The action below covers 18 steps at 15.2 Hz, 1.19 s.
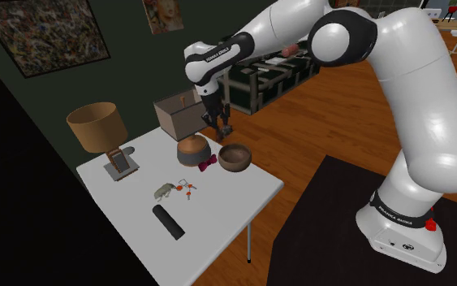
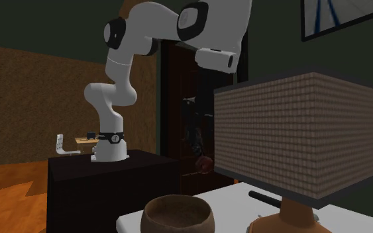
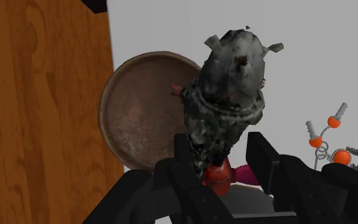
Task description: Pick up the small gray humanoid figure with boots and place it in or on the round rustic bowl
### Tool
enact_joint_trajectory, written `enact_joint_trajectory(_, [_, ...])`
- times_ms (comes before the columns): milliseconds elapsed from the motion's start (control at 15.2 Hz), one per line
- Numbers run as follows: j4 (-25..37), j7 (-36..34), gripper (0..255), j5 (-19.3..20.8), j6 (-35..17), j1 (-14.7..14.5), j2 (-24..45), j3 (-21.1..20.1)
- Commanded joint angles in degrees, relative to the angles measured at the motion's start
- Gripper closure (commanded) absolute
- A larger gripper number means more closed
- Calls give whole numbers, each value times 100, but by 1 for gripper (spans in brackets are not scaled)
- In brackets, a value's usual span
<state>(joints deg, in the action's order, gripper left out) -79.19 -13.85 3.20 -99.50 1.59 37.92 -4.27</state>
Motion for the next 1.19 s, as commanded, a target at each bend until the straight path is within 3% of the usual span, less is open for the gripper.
enact_joint_trajectory(0, [-85,207,255,23,-26,159,-64,60])
enact_joint_trajectory(132, [-223,472,255,54,-70,368,-167,141])
enact_joint_trajectory(1122, [-485,432,255,86,-895,362,397,160])
